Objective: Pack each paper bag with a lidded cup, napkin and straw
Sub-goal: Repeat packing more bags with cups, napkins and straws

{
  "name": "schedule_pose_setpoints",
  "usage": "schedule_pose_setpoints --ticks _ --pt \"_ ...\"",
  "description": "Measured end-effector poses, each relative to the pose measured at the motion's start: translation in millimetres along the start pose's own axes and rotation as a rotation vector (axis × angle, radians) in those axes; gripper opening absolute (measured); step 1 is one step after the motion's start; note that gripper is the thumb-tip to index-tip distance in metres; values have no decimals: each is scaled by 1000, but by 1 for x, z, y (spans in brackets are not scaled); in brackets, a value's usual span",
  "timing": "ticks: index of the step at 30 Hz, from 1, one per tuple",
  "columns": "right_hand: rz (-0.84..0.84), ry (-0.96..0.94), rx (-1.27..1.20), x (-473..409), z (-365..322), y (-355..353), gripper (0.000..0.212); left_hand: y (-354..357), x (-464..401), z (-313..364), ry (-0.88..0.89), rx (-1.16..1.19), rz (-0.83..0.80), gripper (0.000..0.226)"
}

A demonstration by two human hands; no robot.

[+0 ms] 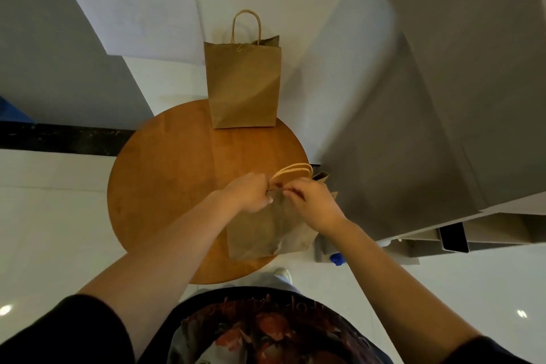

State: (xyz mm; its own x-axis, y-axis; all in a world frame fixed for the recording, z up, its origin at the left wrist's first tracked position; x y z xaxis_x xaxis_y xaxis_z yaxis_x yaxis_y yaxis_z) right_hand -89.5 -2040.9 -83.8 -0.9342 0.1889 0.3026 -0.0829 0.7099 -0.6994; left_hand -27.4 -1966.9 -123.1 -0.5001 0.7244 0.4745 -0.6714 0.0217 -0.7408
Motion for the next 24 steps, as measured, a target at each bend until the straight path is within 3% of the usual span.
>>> schedule_pose_setpoints --ticks 5,10,24 --pt "-65 -75 36 1 -16 -2 32 -1 -2 -6 -23 111 27 15" --pt "-54 -5 153 -10 -11 -10 18 -2 -5 -9 -9 162 32 28" --pt "-129 -61 333 -17 -20 -11 26 -1 -4 -2 32 200 43 23"
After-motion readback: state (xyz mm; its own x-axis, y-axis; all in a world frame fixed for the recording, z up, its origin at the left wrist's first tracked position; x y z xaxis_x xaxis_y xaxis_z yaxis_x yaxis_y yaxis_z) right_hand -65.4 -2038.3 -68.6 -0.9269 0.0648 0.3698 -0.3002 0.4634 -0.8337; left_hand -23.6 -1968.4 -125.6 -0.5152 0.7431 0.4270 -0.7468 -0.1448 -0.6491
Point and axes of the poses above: each hand's wrist, its own x-axis away from the middle knuckle, its own y-axis out of the palm, z = x × y, the point moved 9 cm from there along -x, towards the middle knuckle, and after that the axes turned 4 degrees about y, right-handed, at the moved point
